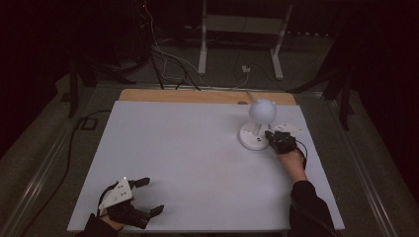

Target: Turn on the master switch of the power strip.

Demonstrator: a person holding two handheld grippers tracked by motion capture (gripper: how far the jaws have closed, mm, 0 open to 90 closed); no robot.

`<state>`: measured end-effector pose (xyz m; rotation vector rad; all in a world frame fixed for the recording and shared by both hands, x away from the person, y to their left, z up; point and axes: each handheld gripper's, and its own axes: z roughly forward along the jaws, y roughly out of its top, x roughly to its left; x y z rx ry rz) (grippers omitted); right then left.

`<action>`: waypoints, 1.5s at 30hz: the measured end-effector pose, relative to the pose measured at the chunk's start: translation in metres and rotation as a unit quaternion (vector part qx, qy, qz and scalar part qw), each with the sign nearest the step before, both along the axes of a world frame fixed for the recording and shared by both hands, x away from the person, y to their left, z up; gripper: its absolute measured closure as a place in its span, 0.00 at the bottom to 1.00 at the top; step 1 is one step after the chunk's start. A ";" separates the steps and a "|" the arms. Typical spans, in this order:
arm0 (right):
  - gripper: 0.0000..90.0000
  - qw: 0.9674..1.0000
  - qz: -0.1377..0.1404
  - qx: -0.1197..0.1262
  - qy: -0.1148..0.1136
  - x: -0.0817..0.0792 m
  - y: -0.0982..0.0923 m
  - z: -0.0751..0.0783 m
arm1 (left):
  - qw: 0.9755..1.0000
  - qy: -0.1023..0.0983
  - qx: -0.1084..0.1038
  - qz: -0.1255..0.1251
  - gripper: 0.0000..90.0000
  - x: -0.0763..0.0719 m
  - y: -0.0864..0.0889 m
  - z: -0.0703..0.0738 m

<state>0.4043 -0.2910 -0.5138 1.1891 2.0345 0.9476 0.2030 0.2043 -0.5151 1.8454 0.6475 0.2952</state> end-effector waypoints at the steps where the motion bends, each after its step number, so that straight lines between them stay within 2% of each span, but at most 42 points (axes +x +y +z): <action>1: 1.00 1.000 -0.001 -0.001 0.003 0.000 0.000 0.001 | 1.000 0.000 0.000 -0.001 0.00 0.000 0.000 0.000; 8: 1.00 1.000 -0.006 -0.008 0.010 0.001 0.003 0.001 | 1.000 -0.001 0.000 -0.001 0.00 0.000 0.000 0.001; 14: 1.00 1.000 -0.011 -0.014 0.005 0.000 0.004 0.000 | 1.000 -0.003 -0.001 -0.002 0.00 -0.001 0.000 0.001; 17: 1.00 1.000 -0.013 -0.004 0.003 -0.001 0.003 -0.001 | 1.000 -0.002 -0.002 -0.002 0.00 0.000 0.000 0.000; 21: 1.00 1.000 -0.012 -0.025 0.007 0.000 0.007 -0.001 | 1.000 -0.002 -0.001 -0.003 0.00 0.000 0.000 0.000; 23: 1.00 1.000 -0.013 -0.020 0.005 0.000 0.006 -0.001 | 1.000 -0.002 -0.001 -0.002 0.00 0.000 0.000 0.000; 29: 1.00 0.999 -0.017 -0.032 -0.006 -0.001 0.009 -0.002 | 1.000 -0.001 -0.002 0.000 0.00 0.000 0.000 0.000; 37: 1.00 0.999 -0.023 0.010 -0.023 -0.001 0.006 0.008 | 1.000 -0.001 -0.001 0.003 0.00 0.001 0.002 0.000; 43: 1.00 0.999 -0.022 0.020 -0.019 -0.007 -0.001 0.015 | 1.000 -0.001 -0.002 0.002 0.00 0.001 0.001 0.000; 45: 1.00 0.999 -0.022 0.016 -0.018 -0.009 -0.002 0.016 | 1.000 -0.001 -0.002 0.003 0.00 0.001 0.002 0.001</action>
